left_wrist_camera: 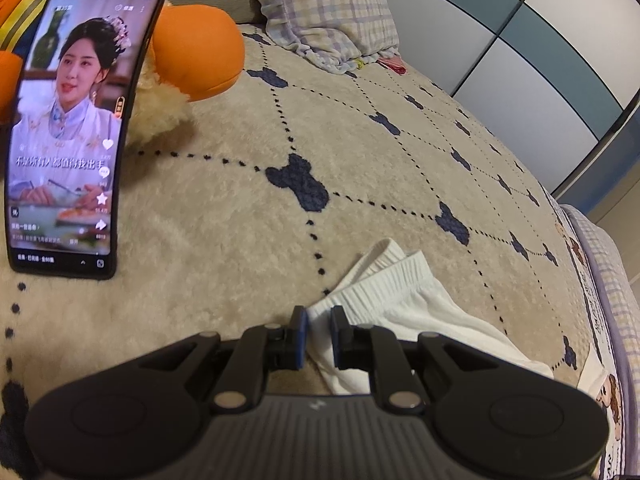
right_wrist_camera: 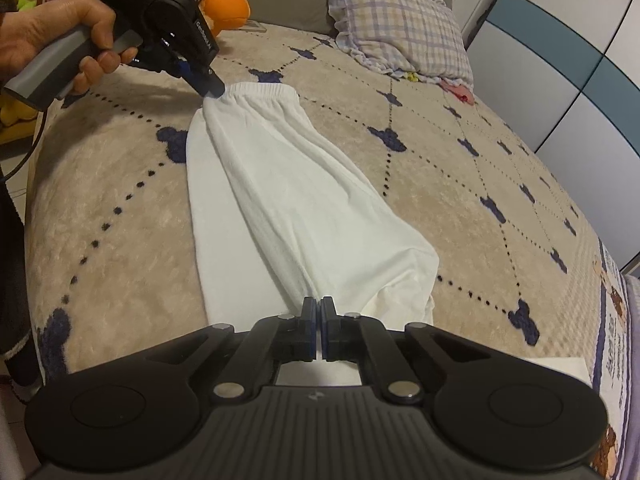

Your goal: Fold clothes

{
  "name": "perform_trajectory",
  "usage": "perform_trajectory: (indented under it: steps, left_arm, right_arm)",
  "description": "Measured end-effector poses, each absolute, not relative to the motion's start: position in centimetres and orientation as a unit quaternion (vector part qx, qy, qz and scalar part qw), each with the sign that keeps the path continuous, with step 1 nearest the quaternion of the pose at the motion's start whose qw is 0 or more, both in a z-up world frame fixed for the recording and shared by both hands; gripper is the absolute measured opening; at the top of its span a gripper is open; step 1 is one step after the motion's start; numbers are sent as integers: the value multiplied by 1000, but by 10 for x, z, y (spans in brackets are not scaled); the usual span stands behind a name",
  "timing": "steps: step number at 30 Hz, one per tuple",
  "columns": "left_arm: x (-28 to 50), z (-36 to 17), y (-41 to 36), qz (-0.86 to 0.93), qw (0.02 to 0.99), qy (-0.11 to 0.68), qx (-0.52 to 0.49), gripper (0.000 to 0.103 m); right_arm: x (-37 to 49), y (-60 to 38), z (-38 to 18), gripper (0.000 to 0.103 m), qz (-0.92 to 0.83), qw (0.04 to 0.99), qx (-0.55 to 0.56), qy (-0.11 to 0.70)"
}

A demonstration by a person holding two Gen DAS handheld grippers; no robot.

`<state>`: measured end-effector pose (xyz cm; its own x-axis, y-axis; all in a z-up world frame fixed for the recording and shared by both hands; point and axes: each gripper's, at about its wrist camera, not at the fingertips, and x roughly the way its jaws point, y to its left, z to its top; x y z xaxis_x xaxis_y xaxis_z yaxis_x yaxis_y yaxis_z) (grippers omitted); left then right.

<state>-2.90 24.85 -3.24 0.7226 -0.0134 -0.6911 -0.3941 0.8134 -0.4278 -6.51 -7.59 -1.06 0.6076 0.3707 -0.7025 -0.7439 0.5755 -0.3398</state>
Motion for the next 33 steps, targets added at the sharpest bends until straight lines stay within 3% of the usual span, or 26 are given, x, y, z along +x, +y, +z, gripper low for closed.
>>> perform_trajectory:
  steps: [28, 33]
  left_arm:
    - [-49, -26, 265, 99, 874, 344, -329, 7]
    - [-59, -11, 250, 88, 896, 330, -284, 8]
  right_arm:
    - [-107, -65, -14, 2, 362, 823, -342, 271]
    - [-107, -69, -15, 2, 364, 821, -341, 278]
